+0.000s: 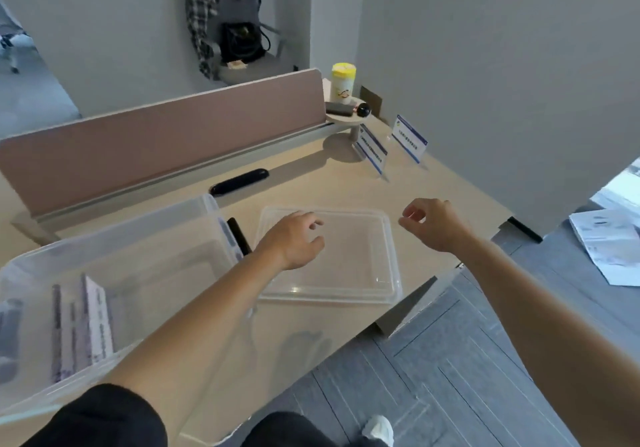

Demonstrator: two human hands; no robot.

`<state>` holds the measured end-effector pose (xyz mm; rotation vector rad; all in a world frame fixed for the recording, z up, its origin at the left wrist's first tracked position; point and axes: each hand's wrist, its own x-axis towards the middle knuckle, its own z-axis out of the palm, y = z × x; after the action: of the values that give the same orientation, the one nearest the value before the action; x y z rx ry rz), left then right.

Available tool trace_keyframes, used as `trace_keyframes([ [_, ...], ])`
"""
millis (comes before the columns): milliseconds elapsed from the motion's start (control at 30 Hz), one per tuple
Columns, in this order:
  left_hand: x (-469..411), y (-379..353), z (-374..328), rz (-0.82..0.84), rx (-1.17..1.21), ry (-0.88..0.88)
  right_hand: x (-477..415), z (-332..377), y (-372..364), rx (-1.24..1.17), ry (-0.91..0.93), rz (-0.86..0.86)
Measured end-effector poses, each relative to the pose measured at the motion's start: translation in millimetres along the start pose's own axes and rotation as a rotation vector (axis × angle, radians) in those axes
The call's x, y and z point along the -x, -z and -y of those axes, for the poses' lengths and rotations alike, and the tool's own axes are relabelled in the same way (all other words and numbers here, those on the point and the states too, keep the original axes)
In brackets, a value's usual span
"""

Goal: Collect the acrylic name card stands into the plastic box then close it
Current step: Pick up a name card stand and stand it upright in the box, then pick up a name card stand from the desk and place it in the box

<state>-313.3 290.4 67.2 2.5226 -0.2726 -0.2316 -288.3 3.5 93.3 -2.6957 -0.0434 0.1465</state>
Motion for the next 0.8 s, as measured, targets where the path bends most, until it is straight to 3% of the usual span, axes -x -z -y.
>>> trace_keyframes([
  [333, -109, -65, -134, 0.028, 0.124, 0.082, -56, -160, 100, 0.003, 0.012, 0.023],
  [800, -295, -127, -207, 0.073, 0.268, 0.062, -176, -270, 166, 0.014, -0.079, 0.024],
])
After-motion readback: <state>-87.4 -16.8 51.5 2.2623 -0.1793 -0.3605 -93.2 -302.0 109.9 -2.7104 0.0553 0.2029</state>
